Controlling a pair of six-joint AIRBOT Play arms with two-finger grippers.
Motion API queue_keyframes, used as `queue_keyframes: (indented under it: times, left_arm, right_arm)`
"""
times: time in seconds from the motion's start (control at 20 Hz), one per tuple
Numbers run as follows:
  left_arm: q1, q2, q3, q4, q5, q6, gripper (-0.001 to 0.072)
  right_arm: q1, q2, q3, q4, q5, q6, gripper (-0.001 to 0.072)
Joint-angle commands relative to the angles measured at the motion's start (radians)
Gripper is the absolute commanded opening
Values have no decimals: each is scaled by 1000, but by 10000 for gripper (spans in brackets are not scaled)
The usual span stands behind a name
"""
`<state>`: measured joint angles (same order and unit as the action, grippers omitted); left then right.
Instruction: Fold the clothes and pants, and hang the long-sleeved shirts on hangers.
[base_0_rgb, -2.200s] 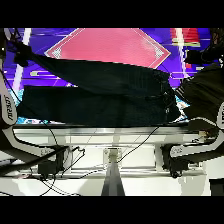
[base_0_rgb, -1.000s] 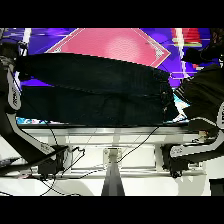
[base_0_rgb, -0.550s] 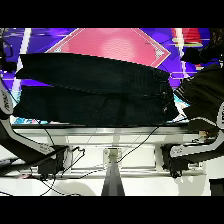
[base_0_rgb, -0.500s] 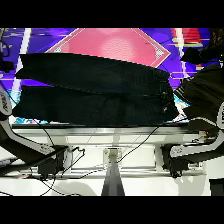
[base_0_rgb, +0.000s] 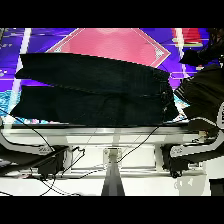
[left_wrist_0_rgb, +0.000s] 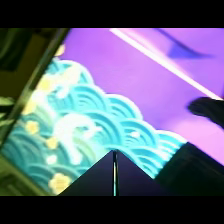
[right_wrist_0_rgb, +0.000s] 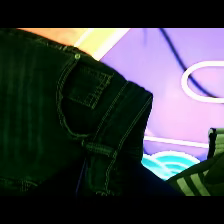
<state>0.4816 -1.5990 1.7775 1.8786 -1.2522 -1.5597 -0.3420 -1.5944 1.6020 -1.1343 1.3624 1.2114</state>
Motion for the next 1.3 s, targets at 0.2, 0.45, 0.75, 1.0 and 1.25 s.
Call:
queue_keyframes:
  times: [0.2, 0.45, 0.75, 1.0, 1.25]
  left_arm:
    - [-27, 227, -4, -576, -122, 289, 29]
    - [114, 497, -406, -518, -182, 350, 31]
    - [467, 673, -1013, -522, -18, 335, 252]
    - [555, 627, -1148, -626, 144, 277, 676]
    - [561, 523, -1149, -874, 372, 282, 532]
  right_arm:
    - [0, 37, 0, -2, 88, -15, 18]
    - [0, 152, 0, 10, 112, -14, 18]
    - [0, 261, 0, 44, 114, -13, 18]
    - [0, 262, 0, 44, 115, -13, 18]
    - [0, 262, 0, 35, 102, -17, 18]
